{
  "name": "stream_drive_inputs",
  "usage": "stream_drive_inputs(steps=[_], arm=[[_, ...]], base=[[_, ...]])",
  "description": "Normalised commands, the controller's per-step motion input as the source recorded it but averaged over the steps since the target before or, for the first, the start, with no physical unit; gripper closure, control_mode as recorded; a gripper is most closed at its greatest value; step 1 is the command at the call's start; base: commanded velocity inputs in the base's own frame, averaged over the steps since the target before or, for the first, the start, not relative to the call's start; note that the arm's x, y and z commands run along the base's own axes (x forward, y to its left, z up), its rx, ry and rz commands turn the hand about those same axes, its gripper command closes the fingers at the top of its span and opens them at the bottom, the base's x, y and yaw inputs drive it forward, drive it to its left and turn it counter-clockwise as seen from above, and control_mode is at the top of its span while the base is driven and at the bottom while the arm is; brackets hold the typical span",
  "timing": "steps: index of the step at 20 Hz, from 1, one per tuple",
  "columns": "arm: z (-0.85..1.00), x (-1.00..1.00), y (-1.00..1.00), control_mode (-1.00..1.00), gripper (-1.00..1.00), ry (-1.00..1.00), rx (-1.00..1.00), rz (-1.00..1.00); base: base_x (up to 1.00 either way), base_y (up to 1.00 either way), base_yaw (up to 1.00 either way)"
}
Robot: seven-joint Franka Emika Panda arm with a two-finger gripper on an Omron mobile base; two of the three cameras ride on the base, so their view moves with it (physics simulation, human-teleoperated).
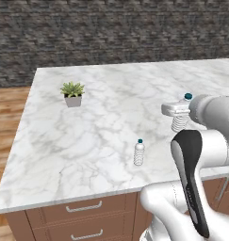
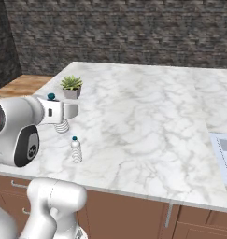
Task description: Take the bottled waters from the counter and place them in the freezer to freeze. Close the freezer door after placing the bottles.
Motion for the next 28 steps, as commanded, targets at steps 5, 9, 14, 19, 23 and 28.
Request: stream_drive_inputs(steps=[5,9,14,19,23,28], arm=[[0.17,-0.26,0.0,-1.0,1.0,0.0,0.0,0.0],[0.17,-0.39,0.0,-1.0,1.0,0.0,0.0,0.0],[0.13,-0.39,0.0,-1.0,1.0,0.0,0.0,0.0],[0.0,-0.21,0.0,-1.0,1.0,0.01,0.0,0.0],[0.0,-0.03,0.0,-1.0,1.0,0.0,0.0,0.0],[0.0,0.0,0.0,-1.0,1.0,0.0,0.0,0.0]], base=[[0.0,0.0,0.0],[0.0,0.0,0.0],[0.0,0.0,0.0],[0.0,0.0,0.0],[0.0,0.0,0.0],[0.0,0.0,0.0]])
